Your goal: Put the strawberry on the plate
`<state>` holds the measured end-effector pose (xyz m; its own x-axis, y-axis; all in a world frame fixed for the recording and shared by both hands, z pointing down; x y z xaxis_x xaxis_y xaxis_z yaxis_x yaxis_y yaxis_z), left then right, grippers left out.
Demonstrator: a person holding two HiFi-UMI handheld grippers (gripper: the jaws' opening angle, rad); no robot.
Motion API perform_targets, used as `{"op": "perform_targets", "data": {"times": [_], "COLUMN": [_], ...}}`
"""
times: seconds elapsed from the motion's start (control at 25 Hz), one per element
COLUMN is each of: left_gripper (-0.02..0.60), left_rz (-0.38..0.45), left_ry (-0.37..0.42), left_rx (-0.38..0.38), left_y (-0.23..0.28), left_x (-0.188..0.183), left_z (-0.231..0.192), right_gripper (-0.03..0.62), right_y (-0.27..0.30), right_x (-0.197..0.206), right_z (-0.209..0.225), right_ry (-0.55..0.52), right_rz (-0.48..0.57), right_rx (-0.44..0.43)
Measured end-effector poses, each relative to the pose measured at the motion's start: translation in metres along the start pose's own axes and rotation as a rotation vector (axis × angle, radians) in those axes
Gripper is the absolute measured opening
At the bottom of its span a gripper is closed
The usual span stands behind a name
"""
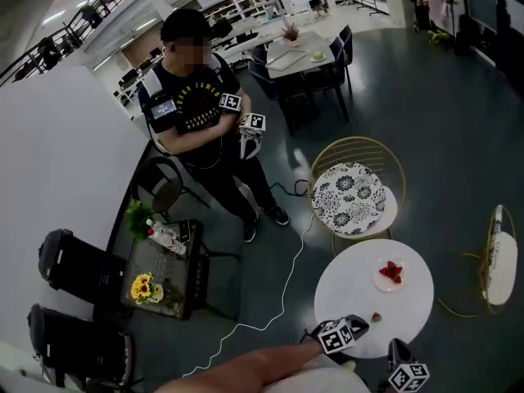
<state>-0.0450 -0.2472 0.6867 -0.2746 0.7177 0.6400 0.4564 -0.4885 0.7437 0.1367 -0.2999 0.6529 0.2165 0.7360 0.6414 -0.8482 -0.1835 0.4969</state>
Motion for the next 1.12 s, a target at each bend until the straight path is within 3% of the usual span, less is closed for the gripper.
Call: {"op": "perform_targets", "data": {"times": [0.16, 0.2, 0.28, 0.36, 0.44, 0.56, 0.68, 0.76, 1.12], "left_gripper": [0.008, 0.008, 0.008, 0.009, 0.025, 0.107, 0.130, 0.132, 0.132], "left_rz": [-0.012, -0.026, -0.077, -0.127, -0.163, -0.233, -0.296, -0.308, -0.447], "left_ry": [0.083, 0.097, 0.110, 0.146, 0.216, 0.340, 0.513, 0.577, 0.573], "left_rx": [-0.075, -0.071, 0.021, 0.082, 0.081, 0.115, 0.161, 0.167, 0.177], "left_y": [0.036, 0.038, 0.033, 0.031, 0.038, 0.055, 0.071, 0.081, 0.115], "left_x": [0.013, 0.017, 0.025, 0.023, 0.016, 0.016, 0.015, 0.010, 0.005], "left_z": [-0.061, -0.066, -0.043, -0.044, -0.061, -0.068, -0.063, -0.060, -0.059], "right_gripper": [0.008, 0.008, 0.008, 0.008, 0.008, 0.008, 0.008, 0.008, 0.008], "right_y": [0.069, 0.072, 0.041, 0.034, 0.042, 0.039, 0.029, 0.023, 0.002], "right_x": [-0.002, -0.001, 0.011, 0.003, -0.009, -0.009, -0.005, -0.001, 0.015], "right_z": [0.048, 0.050, 0.031, 0.015, 0.015, 0.022, 0.025, 0.026, 0.027], "right_ry": [-0.038, -0.033, 0.013, 0.042, 0.046, 0.068, 0.093, 0.108, 0.159], "right_rz": [0.057, 0.054, 0.021, 0.011, 0.012, 0.016, 0.020, 0.021, 0.031], "right_rx": [-0.081, -0.063, 0.033, 0.069, 0.071, 0.097, 0.129, 0.147, 0.203]}}
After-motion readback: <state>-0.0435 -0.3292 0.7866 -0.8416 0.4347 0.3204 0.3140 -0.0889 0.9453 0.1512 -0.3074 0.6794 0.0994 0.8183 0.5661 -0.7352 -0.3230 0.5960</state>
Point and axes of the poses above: the fingertips, and each gripper's own axes: y forward along the fingers, z to its right, x out of its underside, the point moved 7 cm from there along -y, backward along the fingers, and after that the axes turned 3 degrees about -z, right-handed, at the moved point
